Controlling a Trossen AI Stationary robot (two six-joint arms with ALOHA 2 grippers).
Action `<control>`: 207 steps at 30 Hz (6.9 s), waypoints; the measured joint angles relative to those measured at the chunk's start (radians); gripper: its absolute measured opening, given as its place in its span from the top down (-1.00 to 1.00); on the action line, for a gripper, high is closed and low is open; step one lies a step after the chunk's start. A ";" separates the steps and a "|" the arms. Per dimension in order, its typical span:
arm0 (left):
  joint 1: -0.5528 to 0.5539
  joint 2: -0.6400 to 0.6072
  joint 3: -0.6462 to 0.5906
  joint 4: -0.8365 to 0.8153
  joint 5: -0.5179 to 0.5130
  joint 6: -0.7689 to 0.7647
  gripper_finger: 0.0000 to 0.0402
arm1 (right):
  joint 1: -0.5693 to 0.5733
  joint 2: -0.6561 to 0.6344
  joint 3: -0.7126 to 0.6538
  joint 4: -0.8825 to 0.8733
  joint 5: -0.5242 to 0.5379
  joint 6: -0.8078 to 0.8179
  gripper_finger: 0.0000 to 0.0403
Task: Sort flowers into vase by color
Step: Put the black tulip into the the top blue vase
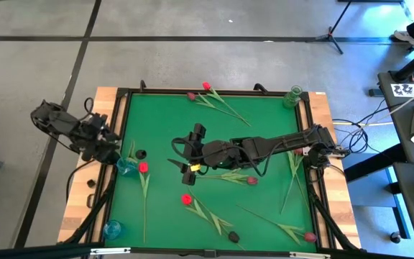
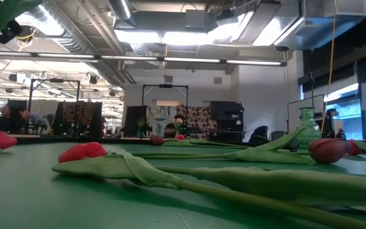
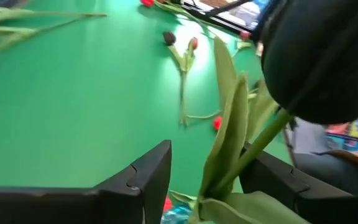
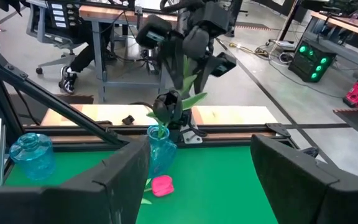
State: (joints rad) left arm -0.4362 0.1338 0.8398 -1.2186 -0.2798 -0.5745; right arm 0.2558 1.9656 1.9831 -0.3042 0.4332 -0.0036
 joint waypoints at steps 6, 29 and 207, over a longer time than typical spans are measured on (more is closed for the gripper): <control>0.000 0.016 0.000 0.006 -0.007 0.069 0.02 | 0.000 0.000 0.000 -0.020 0.000 0.000 -0.37; 0.000 0.018 0.171 -0.096 0.298 -0.072 -0.01 | -0.001 0.000 0.000 -0.030 0.000 -0.002 -0.37; -0.582 0.425 0.194 0.566 -0.274 0.594 0.97 | 0.140 -0.230 -0.333 0.547 0.040 -0.366 -0.21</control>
State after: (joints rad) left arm -1.0182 0.5584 1.0342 -0.6527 -0.5538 0.0200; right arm 0.3958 1.7355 1.6502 0.2424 0.4736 -0.3696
